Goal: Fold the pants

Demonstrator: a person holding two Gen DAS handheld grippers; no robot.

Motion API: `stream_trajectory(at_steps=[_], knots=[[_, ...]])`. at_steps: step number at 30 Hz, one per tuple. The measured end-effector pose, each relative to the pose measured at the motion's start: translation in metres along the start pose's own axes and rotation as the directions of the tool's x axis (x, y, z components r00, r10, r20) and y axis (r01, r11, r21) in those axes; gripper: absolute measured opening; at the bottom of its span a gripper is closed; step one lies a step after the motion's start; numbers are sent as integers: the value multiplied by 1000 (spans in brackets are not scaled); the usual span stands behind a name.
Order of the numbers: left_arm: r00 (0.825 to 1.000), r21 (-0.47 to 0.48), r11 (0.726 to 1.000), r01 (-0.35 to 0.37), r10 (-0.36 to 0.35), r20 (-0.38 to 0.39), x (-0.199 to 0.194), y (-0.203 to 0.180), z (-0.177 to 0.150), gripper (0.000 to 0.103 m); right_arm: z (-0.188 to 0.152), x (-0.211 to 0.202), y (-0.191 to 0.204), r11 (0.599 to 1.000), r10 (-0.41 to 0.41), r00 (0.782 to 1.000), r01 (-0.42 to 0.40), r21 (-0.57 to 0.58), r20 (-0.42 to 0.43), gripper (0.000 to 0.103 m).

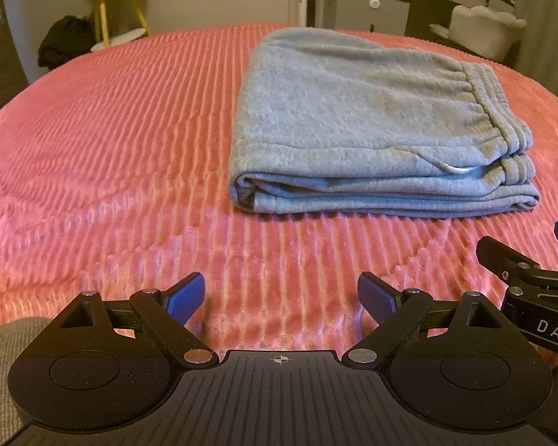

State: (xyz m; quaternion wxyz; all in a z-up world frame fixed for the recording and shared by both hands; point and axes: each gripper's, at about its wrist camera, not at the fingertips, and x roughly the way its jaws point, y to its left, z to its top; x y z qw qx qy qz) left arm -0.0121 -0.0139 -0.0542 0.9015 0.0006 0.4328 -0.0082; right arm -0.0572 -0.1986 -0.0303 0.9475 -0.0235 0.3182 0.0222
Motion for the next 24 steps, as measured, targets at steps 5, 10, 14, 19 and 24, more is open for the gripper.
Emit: stream_trajectory(at_steps=[5, 10, 14, 19, 24], knots=[[1000, -3, 1000, 6, -6, -4, 0, 1, 0, 93, 0, 0, 0, 1000, 0, 1000, 0, 0, 1, 99], [1000, -13, 1000, 4, -4, -5, 1, 3, 1, 93, 0, 0, 0, 1000, 0, 1000, 0, 0, 1, 99], [1000, -14, 1000, 3, -3, -7, 1, 3, 1, 93, 0, 0, 0, 1000, 0, 1000, 0, 0, 0, 99], [1000, -22, 1000, 8, -8, -8, 1, 4, 0, 93, 0, 0, 0, 1000, 0, 1000, 0, 0, 0, 99], [1000, -42, 999, 12, -11, 12, 0, 7, 0, 93, 0, 0, 0, 1000, 0, 1000, 0, 0, 1, 99]])
